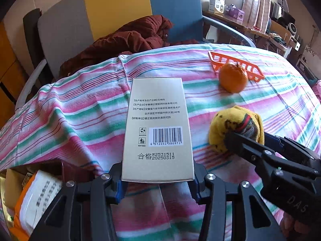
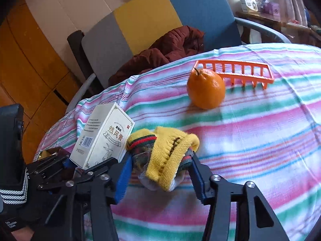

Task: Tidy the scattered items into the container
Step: 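Carry the sock bundle and white box over the gold tray with both tools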

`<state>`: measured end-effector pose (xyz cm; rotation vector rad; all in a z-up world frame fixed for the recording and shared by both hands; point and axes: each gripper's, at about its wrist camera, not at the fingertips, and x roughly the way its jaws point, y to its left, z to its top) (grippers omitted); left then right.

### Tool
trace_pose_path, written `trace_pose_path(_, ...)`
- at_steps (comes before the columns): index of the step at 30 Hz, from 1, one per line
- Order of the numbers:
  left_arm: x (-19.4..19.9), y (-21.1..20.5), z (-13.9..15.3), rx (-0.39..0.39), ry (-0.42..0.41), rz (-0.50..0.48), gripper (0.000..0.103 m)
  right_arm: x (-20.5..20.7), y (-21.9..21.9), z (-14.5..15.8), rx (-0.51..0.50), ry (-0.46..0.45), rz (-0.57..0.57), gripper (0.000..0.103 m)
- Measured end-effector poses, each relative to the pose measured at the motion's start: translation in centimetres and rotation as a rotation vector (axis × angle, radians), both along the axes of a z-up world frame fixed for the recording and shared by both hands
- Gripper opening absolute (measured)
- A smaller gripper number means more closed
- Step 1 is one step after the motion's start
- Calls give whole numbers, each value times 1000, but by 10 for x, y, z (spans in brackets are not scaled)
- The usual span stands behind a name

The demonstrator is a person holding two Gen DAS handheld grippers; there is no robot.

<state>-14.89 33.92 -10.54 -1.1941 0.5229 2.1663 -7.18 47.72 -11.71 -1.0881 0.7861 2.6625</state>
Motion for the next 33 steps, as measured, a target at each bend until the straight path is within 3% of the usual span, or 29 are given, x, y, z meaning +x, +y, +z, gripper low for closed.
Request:
trace_pose_path(7, 41, -8, 5, 15, -38, -28, 50, 36, -10, 8, -44, -7, -29, 40)
trace_pose_path(18, 109, -43, 21, 66, -48, -28, 50, 89, -30, 23, -98, 10, -53, 39)
trace_pose_path(25, 139, -101, 46, 155, -31, 23, 50, 109, -64, 44, -145, 53, 16, 39)
trace_pose_path(33, 135, -206, 73, 189, 31, 201, 50, 85, -153, 77, -119, 99, 210, 39)
